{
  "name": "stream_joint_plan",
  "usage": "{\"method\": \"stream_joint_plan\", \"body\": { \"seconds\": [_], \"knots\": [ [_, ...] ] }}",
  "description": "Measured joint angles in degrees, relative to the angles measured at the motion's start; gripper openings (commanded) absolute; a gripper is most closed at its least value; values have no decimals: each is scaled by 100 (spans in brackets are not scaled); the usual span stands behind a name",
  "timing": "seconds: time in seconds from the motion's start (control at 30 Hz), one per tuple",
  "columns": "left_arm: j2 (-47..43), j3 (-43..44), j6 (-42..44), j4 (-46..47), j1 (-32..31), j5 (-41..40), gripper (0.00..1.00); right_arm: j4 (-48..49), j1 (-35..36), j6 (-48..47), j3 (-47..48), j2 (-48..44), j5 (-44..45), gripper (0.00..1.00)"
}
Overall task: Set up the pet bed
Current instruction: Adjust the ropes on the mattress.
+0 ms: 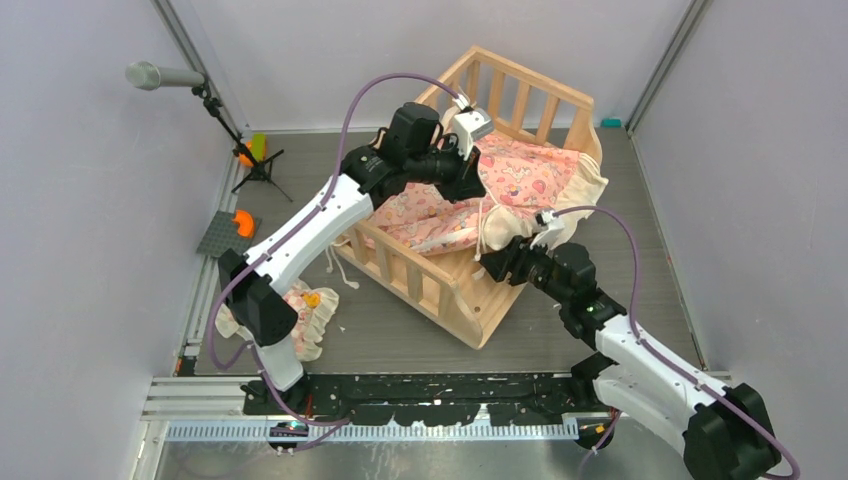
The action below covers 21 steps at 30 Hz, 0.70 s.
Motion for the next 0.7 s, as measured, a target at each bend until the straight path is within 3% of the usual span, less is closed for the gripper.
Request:
{"method": "stream_joint_plan", "body": {
  "seconds": [0.07, 0.13, 0.33, 0.5, 0.7],
  "knots": [
    [11, 0, -4, 0, 4, 0, 0, 225, 7, -35, 0, 153, 0, 42],
    [20, 0, -9, 0, 11, 0, 0, 474, 9, -66, 0, 339, 0, 28],
    [20, 0, -13, 2, 13, 2, 0, 715, 28, -120, -2, 483, -96, 1],
    [20, 0, -13, 2, 20, 15, 0, -90, 31, -127, 57, -629, 96, 0],
    [20, 0, -13, 4, 37, 33, 0, -2485, 31, -55, 1021, -1620, 955, 0]
  ]
}}
